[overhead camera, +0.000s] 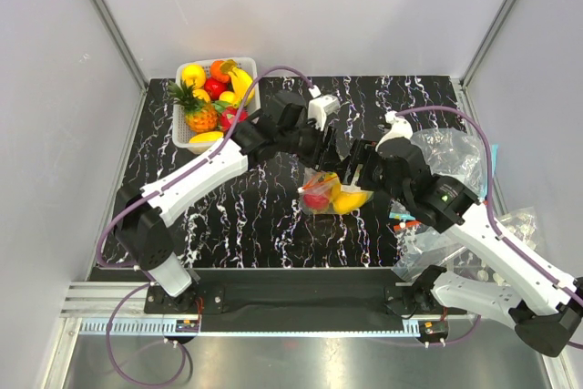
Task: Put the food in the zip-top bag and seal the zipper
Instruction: Adjust the zipper food storage bag at the center of the board, then zip the zipper food storage bag at the center of the board.
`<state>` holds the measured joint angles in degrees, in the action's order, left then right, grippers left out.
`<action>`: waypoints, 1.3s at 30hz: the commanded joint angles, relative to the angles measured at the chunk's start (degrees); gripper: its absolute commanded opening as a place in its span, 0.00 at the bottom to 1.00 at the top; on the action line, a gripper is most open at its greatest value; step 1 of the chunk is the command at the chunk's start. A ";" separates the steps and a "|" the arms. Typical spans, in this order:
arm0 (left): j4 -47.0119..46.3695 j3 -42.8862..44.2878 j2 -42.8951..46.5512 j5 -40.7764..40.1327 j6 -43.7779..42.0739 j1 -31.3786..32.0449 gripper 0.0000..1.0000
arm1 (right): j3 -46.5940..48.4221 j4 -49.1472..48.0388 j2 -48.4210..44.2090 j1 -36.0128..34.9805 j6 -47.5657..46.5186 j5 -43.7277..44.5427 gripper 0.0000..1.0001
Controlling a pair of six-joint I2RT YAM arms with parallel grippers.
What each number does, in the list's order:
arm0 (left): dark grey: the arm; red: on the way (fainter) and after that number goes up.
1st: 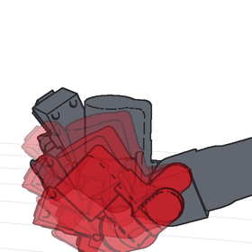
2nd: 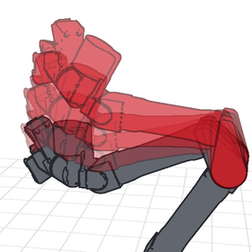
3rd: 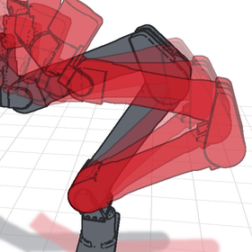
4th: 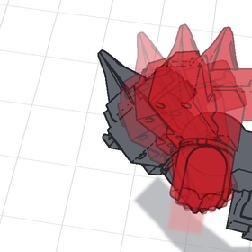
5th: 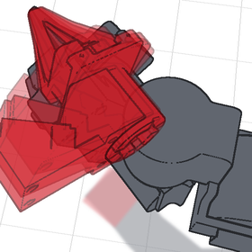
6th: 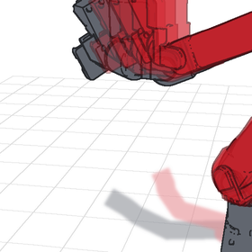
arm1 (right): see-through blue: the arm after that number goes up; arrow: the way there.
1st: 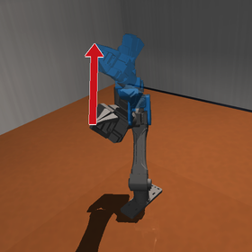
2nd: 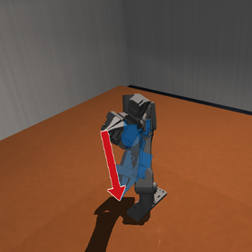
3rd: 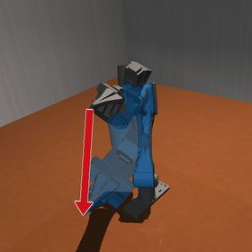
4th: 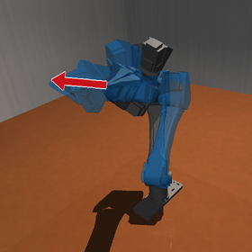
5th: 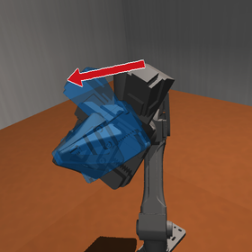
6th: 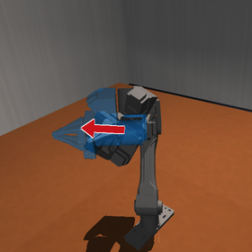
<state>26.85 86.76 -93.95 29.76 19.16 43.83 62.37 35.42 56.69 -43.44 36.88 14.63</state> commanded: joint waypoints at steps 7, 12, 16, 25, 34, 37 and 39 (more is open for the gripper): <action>0.83 -1.76 9.92 -10.59 -1.93 -1.38 0.82 | 2.85 1.49 0.01 0.02 -2.25 4.08 0.76; -2.23 -8.78 19.65 -16.75 -1.93 -2.61 0.92 | 3.63 2.28 -0.70 0.11 -3.83 3.30 0.75; -14.25 -25.79 28.72 -17.54 0.26 -2.61 0.93 | 4.87 3.16 -0.26 0.20 -5.15 1.72 0.75; -44.32 -54.57 44.38 -14.55 -2.72 -2.61 0.90 | 8.99 4.48 2.55 0.11 -17.09 -12.41 0.72; -45.66 -60.47 45.79 -14.82 -2.37 -2.61 0.89 | 18.48 9.84 14.23 -0.33 -28.44 -22.10 0.62; -45.49 -62.06 46.84 -15.34 -2.46 -2.61 0.88 | 19.54 10.46 15.82 -1.12 -30.02 -24.03 0.59; -44.79 -62.50 48.07 -14.73 -3.60 -2.61 0.88 | 19.63 10.90 16.35 -2.61 -32.83 -24.48 0.61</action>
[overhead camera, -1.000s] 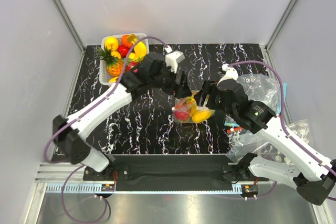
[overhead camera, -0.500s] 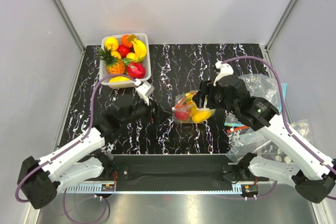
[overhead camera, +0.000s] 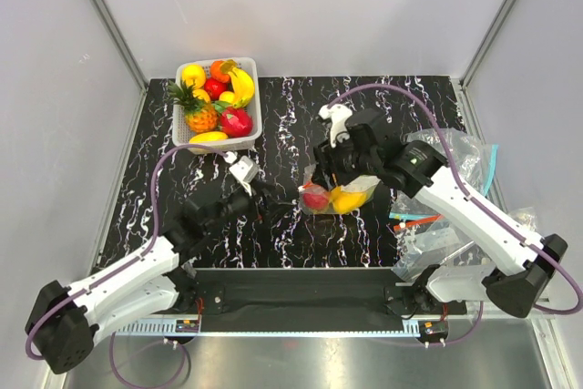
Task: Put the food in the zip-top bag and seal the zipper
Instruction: Zip the zipper food storage bag at the center of the board.
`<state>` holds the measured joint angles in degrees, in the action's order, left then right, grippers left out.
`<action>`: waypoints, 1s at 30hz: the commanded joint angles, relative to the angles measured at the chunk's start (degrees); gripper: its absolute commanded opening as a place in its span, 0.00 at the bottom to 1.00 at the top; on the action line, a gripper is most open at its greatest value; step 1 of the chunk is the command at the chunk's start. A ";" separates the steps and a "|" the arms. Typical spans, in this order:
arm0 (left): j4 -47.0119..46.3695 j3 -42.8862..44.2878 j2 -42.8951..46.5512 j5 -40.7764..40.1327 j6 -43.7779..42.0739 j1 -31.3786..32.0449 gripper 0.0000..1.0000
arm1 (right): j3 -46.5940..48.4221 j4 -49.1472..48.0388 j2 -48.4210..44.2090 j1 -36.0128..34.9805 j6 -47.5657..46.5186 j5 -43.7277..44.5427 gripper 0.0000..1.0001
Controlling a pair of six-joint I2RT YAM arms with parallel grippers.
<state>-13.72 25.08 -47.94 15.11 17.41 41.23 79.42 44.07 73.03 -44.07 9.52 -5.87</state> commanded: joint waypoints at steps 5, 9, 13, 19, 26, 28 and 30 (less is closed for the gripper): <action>1.85 -2.31 7.85 -4.91 0.25 -0.01 0.88 | 0.30 -0.73 0.62 -3.47 -14.96 -5.30 0.61; 0.71 -7.31 12.43 -4.30 3.24 -0.01 0.88 | 0.04 -3.03 1.32 -3.65 -19.09 -5.28 0.67; 1.76 -8.82 14.55 -3.52 4.04 0.08 0.88 | -3.12 -9.25 -1.22 -3.56 -28.30 -9.77 0.70; 3.52 -7.68 13.58 -1.49 3.60 -0.01 0.88 | 1.26 -2.52 2.28 -3.74 -40.27 -17.34 0.71; 5.01 -7.06 15.34 -1.40 3.07 -0.01 0.88 | -6.36 -8.12 -0.17 -3.83 -50.46 -15.31 0.75; 4.93 -7.06 15.16 -1.14 3.16 0.07 0.88 | -7.34 -8.91 -0.53 -3.74 -53.89 -14.97 0.75; 4.49 -7.15 14.90 -0.88 3.24 0.08 0.88 | -7.26 -8.57 0.61 -3.74 -56.53 -13.21 0.74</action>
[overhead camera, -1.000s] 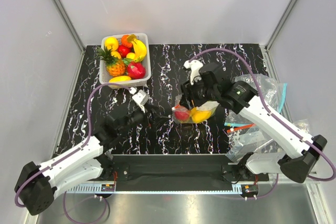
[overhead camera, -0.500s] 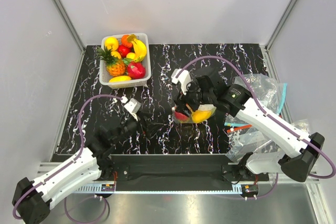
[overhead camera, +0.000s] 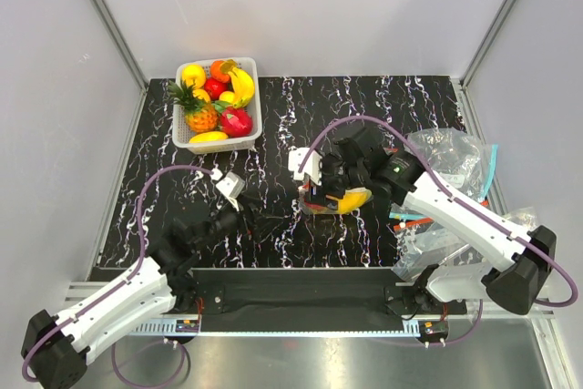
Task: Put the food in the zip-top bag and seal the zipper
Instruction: Zip the zipper food storage bag at the center of the board.
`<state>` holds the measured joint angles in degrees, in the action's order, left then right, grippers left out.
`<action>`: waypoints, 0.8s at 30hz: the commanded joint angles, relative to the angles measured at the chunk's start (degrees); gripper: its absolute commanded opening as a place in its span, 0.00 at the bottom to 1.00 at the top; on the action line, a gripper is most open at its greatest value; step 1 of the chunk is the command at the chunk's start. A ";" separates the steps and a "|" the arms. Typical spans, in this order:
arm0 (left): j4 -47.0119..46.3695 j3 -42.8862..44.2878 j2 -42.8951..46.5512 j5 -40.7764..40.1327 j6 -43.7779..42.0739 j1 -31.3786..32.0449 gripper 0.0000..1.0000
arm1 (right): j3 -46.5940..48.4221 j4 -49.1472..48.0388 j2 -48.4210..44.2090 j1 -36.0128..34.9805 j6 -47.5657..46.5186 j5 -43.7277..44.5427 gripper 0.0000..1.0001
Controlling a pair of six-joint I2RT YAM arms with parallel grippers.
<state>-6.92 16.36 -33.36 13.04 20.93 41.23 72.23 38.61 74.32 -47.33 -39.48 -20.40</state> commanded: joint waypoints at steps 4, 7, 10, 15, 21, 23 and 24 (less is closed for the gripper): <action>-3.19 1.48 -0.38 1.64 -0.36 0.07 0.88 | 1.34 -1.70 2.31 -0.48 -10.61 4.75 0.72; -3.72 1.39 -0.56 1.64 -0.45 -0.01 0.88 | 2.04 -1.52 4.07 -0.48 -11.93 6.51 0.69; -3.89 1.48 -0.82 1.73 -0.54 -0.01 0.88 | 2.83 -1.26 5.74 -0.57 -12.46 7.31 0.67; -3.98 2.01 -1.70 1.90 -0.80 0.08 0.88 | 3.54 -0.29 7.59 -0.48 -14.74 7.31 0.51; -5.21 2.19 -3.28 2.34 -0.54 -0.01 0.89 | 3.45 0.24 7.06 -0.48 -15.27 6.69 0.17; -6.43 2.53 -4.16 2.52 -0.45 -0.01 0.89 | 4.41 0.85 6.98 -0.48 -15.01 5.82 0.03; -6.96 2.88 -5.47 3.04 -0.54 -0.01 0.89 | 4.68 1.72 6.97 -0.48 -14.83 5.38 0.00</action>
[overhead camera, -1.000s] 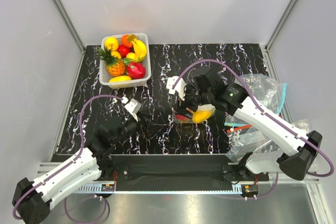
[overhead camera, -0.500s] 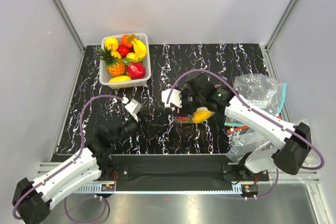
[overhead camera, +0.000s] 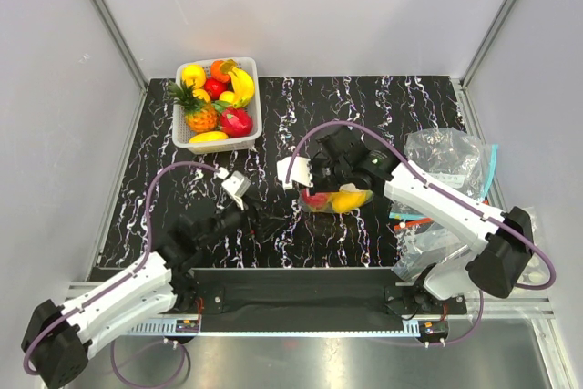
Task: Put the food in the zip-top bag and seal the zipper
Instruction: Zip the zipper food storage bag at the center of the board.
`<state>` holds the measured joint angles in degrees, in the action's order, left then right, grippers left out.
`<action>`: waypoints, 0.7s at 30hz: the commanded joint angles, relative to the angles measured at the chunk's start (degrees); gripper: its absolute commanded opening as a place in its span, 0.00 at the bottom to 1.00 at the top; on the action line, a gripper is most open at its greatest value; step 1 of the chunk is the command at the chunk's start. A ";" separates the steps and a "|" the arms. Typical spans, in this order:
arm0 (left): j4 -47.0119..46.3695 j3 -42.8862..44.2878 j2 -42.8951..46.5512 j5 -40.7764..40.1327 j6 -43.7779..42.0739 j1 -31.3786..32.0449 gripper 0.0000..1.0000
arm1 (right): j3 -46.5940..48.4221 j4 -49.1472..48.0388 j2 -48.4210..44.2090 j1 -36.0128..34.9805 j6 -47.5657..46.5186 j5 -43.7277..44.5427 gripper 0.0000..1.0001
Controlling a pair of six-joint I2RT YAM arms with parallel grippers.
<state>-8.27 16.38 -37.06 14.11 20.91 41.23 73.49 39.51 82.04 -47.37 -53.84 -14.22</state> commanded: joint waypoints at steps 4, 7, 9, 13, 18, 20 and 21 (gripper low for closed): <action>-10.17 3.74 -6.00 3.29 -0.60 0.07 0.89 | 4.90 2.42 -0.74 -0.53 0.23 -2.22 0.00; -13.69 4.80 -9.16 3.82 -0.60 -0.01 0.88 | 3.68 1.46 -1.79 -0.44 1.46 -2.66 0.00; -17.03 5.24 -11.09 4.52 -0.60 0.07 0.88 | 2.45 -0.56 -3.63 -0.44 2.60 -3.09 0.00; -21.42 6.38 -13.65 6.37 -1.22 -0.01 0.88 | -0.27 -2.85 -7.50 -0.44 4.01 -5.20 0.00; -31.27 4.80 -16.20 9.35 -2.53 -0.01 0.87 | -2.47 -6.37 -12.77 -0.44 5.77 -4.86 0.00; -34.51 4.54 -16.90 10.06 -3.67 0.08 0.86 | -2.74 -6.28 -13.74 -0.44 6.73 -5.55 0.00; -35.40 4.36 -17.34 10.32 -4.11 0.08 0.86 | -2.74 -6.37 -14.36 -0.44 7.08 -5.64 0.00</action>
<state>-32.34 19.90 -53.56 21.61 19.70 41.23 70.85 37.39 70.30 -47.37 -48.97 -17.91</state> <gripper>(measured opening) 0.863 0.013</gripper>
